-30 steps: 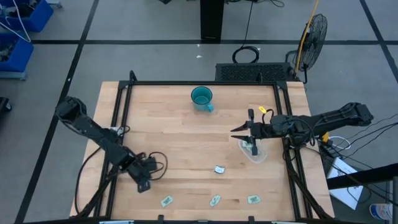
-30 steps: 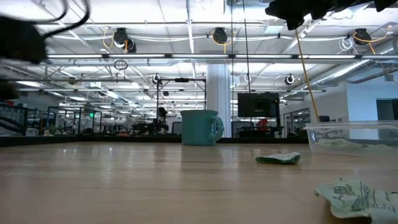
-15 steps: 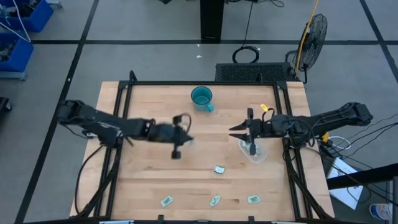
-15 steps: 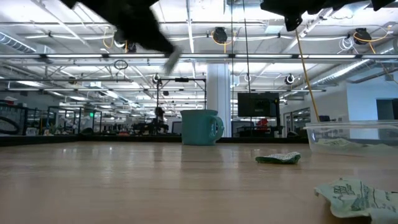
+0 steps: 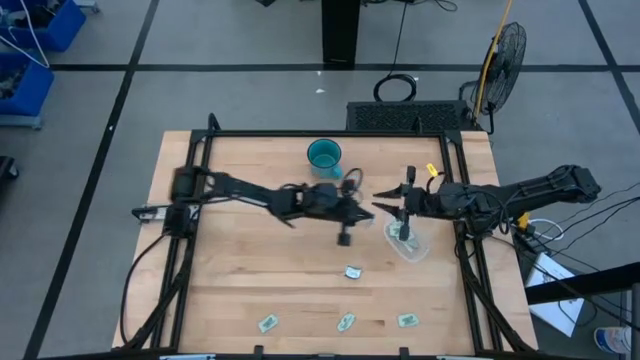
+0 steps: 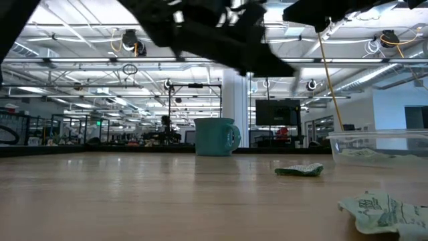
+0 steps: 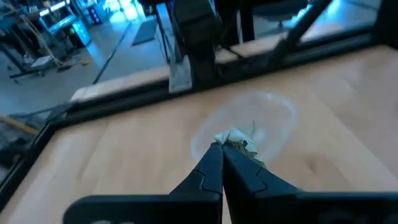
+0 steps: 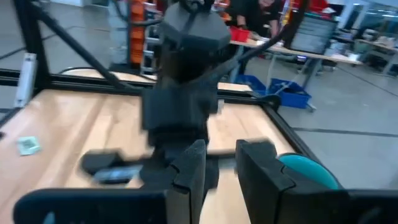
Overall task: Pick and place Stevia / Truvia into bins
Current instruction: Put the white stevia packet into the transparent container
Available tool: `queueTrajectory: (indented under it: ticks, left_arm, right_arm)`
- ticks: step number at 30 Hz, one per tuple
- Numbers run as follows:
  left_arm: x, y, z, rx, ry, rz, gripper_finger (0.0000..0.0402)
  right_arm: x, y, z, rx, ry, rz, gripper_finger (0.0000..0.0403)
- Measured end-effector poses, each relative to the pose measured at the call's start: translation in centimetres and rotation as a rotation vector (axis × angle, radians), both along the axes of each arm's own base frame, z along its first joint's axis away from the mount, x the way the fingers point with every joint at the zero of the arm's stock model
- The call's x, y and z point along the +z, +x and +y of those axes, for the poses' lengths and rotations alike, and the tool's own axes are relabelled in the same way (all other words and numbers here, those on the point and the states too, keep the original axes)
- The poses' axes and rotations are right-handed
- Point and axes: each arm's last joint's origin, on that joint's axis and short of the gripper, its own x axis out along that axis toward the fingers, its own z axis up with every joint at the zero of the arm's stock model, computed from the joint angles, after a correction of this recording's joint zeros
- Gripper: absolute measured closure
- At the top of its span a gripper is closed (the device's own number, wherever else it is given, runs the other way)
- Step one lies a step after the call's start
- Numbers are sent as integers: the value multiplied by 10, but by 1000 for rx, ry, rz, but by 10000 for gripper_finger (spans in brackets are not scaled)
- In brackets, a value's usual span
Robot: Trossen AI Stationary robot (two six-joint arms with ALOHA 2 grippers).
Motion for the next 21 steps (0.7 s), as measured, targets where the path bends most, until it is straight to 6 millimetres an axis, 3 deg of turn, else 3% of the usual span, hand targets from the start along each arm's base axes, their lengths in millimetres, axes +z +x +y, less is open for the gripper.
queueTrajectory:
  ticks: [5, 9, 13, 21]
  left_arm:
    - [-17, 50, 1, 0, -51, -22, 391]
    - [-37, 75, 1, -5, -69, 11, 398]
    - [-43, 83, 2, 8, -68, 61, 382]
    - [-38, 84, 1, 23, -82, 68, 280]
  right_arm:
    - [0, 0, 0, -9, -10, 3, 319]
    - [0, 0, 0, -3, -48, 7, 319]
    - [0, 0, 0, -1, -59, 12, 319]
    - [2, 0, 0, 1, -79, -7, 319]
